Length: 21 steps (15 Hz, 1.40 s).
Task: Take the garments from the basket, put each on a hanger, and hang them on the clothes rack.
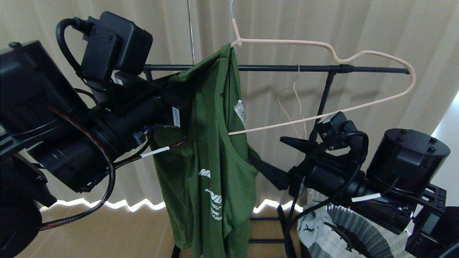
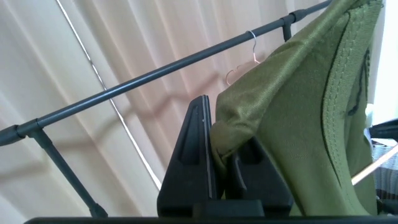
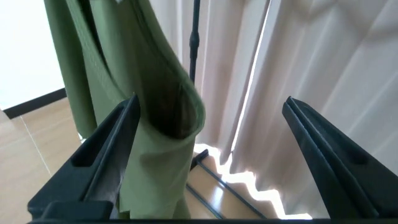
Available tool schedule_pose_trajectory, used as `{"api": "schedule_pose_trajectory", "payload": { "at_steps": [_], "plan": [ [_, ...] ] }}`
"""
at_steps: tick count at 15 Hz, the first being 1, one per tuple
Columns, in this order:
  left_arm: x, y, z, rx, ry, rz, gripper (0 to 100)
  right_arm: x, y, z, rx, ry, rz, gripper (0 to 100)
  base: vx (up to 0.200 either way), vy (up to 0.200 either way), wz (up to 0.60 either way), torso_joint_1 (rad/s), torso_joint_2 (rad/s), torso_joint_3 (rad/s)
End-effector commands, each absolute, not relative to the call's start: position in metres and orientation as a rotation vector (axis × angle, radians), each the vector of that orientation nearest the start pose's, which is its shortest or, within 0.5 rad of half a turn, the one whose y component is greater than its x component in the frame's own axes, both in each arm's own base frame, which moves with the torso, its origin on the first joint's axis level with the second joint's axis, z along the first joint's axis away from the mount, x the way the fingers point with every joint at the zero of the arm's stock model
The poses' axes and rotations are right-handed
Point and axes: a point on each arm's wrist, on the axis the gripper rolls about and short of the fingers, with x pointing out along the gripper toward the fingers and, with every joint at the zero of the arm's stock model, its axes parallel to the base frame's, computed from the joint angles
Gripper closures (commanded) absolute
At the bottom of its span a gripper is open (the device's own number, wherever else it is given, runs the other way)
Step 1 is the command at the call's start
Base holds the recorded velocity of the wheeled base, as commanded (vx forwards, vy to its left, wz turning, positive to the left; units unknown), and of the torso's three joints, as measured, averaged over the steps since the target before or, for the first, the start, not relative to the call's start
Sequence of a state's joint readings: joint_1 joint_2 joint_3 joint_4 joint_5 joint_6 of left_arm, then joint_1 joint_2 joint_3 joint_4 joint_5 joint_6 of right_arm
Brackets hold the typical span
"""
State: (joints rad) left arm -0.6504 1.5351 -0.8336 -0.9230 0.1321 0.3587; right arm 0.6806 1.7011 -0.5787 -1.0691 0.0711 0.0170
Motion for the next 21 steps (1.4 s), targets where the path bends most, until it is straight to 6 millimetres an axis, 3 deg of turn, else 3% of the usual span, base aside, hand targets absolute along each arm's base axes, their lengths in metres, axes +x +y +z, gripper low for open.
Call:
{"api": "schedule_pose_trajectory", "payload": {
  "at_steps": [1, 8, 12, 15, 21],
  "plan": [
    [0.217, -0.161, 0.268, 0.263, -0.299, -0.472, 100, 0.222, 0.182, 0.172, 0.006, 0.039, 0.751, 0, 0.000, 0.000, 0.00, 0.000, 0.00, 0.000],
    [0.200, -0.170, 0.275, 0.241, -0.332, -0.534, 100, 0.231, 0.189, 0.160, -0.010, 0.077, 0.748, 0, 0.000, 0.000, 0.00, 0.000, 0.00, 0.000],
    [0.199, -0.171, 0.276, 0.241, -0.335, -0.533, 100, 0.231, 0.189, 0.154, -0.019, 0.097, 0.732, 0, 0.000, 0.000, 0.00, 0.000, 0.00, 0.000],
    [0.198, -0.167, 0.279, 0.235, -0.346, -0.524, 100, 0.223, 0.182, 0.141, -0.043, 0.150, 0.727, 0, 0.000, 0.000, 0.00, 0.000, 0.00, 0.000],
    [0.207, -0.156, 0.278, 0.245, -0.336, -0.470, 100, 0.229, 0.149, 0.128, -0.072, 0.204, 0.600, 0, 0.000, 0.000, 0.00, 0.000, 0.00, 0.000]
  ]
}}
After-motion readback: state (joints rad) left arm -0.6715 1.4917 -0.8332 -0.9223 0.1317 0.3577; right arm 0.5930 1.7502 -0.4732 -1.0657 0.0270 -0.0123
